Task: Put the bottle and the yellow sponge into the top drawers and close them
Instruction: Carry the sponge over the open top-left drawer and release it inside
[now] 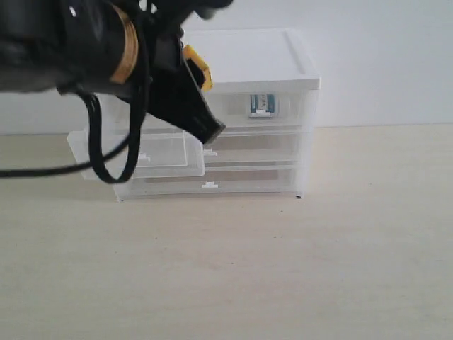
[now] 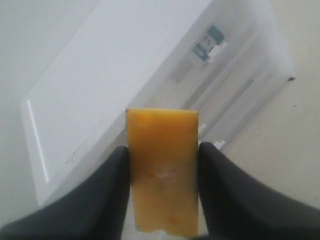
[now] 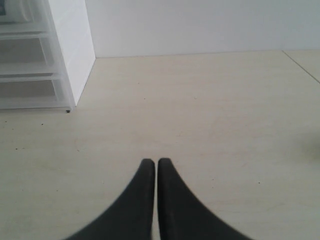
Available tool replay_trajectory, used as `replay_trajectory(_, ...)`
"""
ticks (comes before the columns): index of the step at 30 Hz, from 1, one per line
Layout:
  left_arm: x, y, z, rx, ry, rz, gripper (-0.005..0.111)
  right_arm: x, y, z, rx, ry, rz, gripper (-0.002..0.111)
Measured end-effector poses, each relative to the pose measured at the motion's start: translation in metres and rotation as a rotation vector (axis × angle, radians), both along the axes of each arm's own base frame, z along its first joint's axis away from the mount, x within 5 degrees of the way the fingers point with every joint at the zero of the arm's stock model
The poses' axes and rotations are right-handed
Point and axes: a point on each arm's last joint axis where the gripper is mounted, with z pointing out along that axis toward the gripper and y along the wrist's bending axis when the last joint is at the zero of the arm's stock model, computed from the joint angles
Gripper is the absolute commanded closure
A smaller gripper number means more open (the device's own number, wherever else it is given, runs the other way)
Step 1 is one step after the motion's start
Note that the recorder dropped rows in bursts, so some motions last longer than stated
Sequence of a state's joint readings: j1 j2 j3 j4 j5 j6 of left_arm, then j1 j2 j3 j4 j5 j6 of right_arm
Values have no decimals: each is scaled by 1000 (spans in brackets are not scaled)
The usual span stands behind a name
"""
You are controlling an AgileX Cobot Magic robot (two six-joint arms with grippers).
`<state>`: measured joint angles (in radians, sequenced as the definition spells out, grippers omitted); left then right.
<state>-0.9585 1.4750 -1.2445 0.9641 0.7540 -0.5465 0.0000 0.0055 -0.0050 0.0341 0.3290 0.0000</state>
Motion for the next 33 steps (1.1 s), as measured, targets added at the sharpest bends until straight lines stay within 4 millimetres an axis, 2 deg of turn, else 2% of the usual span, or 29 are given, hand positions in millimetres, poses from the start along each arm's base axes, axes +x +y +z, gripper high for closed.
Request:
replay_trajectory(3,-1,8,21,-88,94,-23,102,0,0,0,0,0,0,108)
replay_trajectory(6,2,18,26,-105,198,-84,102,0,0,0,0,0,0,108)
replay_trajectory(12,9,30,20,-4,260,-200,102,0,0,0,0,0,0,108)
replay_trajectory(17,26,54,18,49,279,-238,102,0,0,0,0,0,0,108)
replay_trajectory(21,30,69,14,137,316,-424,102,0,0,0,0,0,0,108)
replay_trajectory(24,32,77,14,135,325,-547,102,0,0,0,0,0,0,108)
replay_trajectory(29,51,101,16,82,286,-553,102,0,0,0,0,0,0,108)
replay_trajectory(30,60,110,12,80,288,-535,102,0,0,0,0,0,0,108)
replay_trajectory(33,72,120,3,95,301,-520,102,0,0,0,0,0,0,108)
